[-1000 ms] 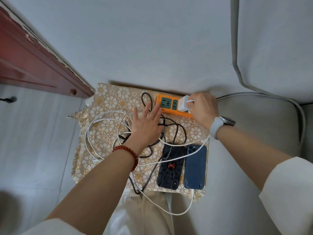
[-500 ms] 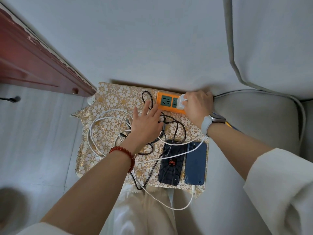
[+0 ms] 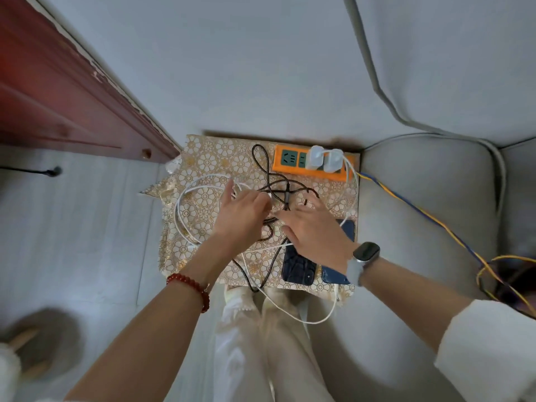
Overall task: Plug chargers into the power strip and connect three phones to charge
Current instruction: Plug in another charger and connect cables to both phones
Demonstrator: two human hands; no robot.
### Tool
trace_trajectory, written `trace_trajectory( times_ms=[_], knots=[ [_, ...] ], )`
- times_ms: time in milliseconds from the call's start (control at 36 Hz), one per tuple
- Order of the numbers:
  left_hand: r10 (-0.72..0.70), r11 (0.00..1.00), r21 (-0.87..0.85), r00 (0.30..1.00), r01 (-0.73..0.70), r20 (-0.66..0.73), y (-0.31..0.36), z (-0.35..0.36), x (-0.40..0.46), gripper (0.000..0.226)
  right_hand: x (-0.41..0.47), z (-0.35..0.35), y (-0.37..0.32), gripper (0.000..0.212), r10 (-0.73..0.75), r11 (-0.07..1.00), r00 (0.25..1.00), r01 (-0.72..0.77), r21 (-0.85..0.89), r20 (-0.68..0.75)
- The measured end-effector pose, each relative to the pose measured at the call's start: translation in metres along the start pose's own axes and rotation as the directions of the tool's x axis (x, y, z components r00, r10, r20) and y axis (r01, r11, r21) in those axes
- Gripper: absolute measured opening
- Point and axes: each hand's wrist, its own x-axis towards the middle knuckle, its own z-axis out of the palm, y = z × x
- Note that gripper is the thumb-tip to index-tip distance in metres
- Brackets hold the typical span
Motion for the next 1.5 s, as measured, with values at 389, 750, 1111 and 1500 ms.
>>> trace_trajectory(
  times_ms=[389,750,1111,1500],
  knots=[
    [-0.291,0.247,-0.815,0.842,0.524,0.453,-0.012,-0.101,-0.043,0.025,-0.001,-0.067,0.001,0.035,0.375,0.927,0.819,-0.315,0.205,-0.435],
    [-0.493,-0.287,-0.905,0.762,0.314,0.42,-0.012,-0.106,-0.046,0.023,-0.039,-0.045,-0.104,0.018,0.19,0.436,0.939,-0.344,0.831,0.288],
    [-0.514,0.571,-0.472,0.74,0.672,0.433,-0.029,-0.005,-0.076,0.045,-0.062,-0.001,-0.024,0.026,0.774,0.473,0.621,-0.699,0.536,0.127],
    [-0.533,0.817,-0.125,0.821,0.562,0.207,-0.036,0.029,-0.077,0.032,-0.073,0.004,0.0,0.017,0.911,0.263,0.412,-0.593,0.761,0.005]
  ],
)
